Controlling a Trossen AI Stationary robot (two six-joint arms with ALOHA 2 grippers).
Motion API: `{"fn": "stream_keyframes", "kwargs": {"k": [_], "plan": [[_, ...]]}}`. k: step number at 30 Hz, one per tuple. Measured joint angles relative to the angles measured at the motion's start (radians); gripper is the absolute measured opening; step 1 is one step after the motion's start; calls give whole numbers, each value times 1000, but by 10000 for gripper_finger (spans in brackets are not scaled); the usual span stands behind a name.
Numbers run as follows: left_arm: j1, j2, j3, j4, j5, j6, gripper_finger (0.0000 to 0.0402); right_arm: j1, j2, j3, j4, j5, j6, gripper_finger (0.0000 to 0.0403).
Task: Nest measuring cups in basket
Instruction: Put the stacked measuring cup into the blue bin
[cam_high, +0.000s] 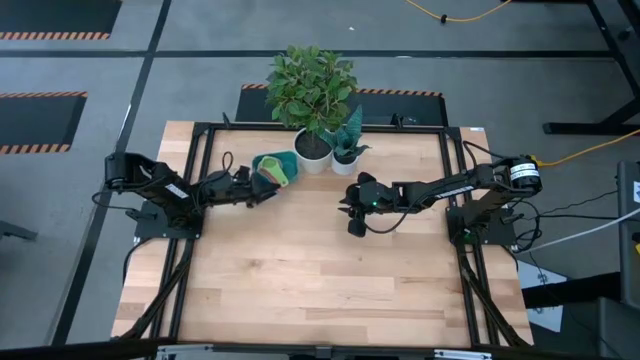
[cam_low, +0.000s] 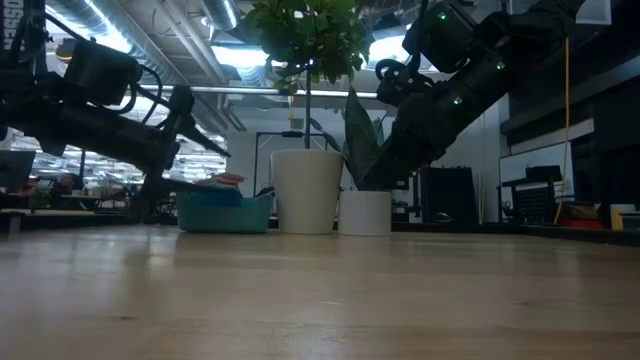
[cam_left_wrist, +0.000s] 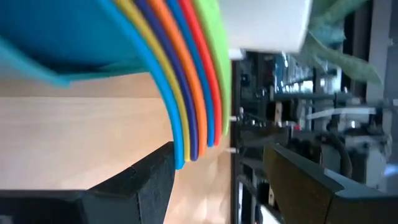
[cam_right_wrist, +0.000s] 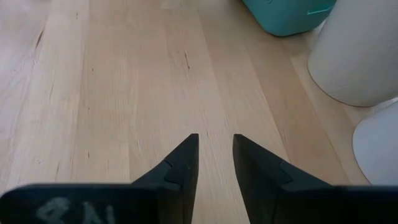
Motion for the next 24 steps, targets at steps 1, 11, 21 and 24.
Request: {"fn": "stream_keyframes", "kwargs": {"k": [1, 11, 21, 24], "plan": [[0, 0, 0, 5, 14, 15, 235, 0, 0, 0, 0, 0, 0, 104], [0, 0, 0, 5, 181, -14, 235, 0, 0, 0, 0, 0, 0, 104], [0, 0, 0, -38, 66, -15, 235, 0, 0, 0, 0, 0, 0, 104], [0, 0, 0, -38, 85, -15, 235, 0, 0, 0, 0, 0, 0, 104]]}}
